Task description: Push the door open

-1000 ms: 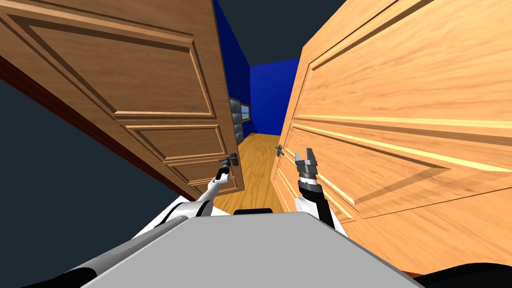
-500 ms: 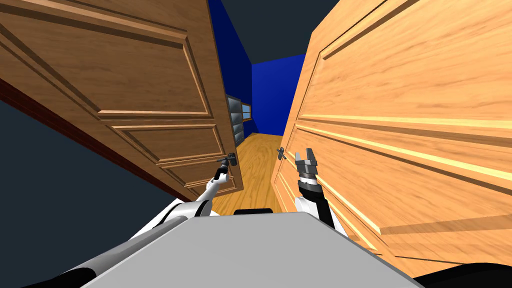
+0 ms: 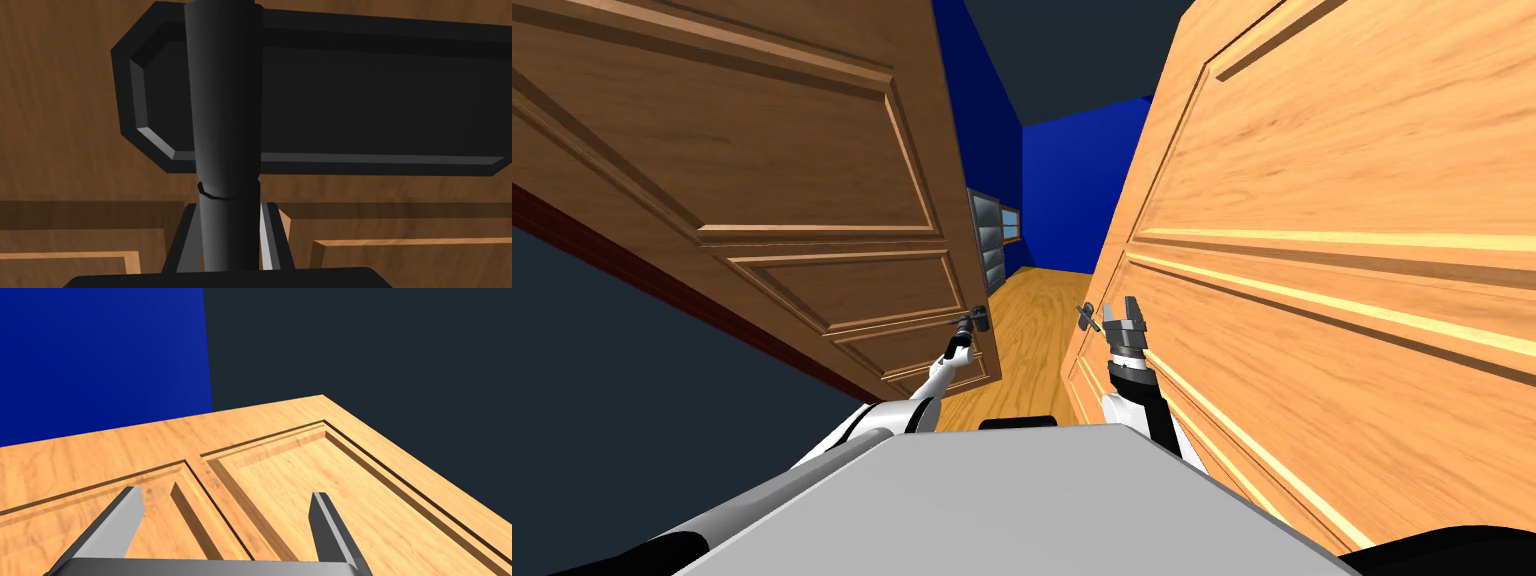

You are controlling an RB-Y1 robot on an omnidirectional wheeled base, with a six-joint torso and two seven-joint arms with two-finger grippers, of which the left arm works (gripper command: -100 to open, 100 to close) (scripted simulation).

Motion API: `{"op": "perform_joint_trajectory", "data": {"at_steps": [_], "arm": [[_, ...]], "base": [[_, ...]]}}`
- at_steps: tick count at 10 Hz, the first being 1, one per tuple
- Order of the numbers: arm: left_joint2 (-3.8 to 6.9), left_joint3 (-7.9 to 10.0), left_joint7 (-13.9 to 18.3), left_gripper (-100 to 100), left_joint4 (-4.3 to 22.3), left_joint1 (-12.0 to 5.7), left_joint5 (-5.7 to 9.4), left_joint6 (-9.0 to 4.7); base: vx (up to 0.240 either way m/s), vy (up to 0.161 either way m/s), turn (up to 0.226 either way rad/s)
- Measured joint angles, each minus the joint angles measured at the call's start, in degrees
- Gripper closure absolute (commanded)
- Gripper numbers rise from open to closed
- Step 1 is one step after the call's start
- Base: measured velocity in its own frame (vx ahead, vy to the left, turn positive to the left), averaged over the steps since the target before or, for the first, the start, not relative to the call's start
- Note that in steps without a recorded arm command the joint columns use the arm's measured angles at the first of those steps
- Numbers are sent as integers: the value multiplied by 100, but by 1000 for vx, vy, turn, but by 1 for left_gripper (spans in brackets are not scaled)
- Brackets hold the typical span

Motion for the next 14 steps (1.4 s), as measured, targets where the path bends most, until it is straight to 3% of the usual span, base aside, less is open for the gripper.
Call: {"op": "perform_joint_trajectory", "data": {"at_steps": [1,4,6,8,10,12,14], "arm": [[-26,14,-48,100,-116,41,0,37],[-125,82,-219,100,-145,-21,9,30],[-116,91,-240,100,-13,-89,11,-77],[-208,113,-324,100,-52,-70,11,-43],[-234,134,-365,100,200,-215,20,-127],[-306,155,-448,100,-28,-128,20,-27],[-272,186,-456,100,259,-271,31,-183]], "base": [[218,50,152],[167,18,131],[84,30,87],[97,-4,121],[102,12,124],[81,-10,80],[121,21,162]]}}
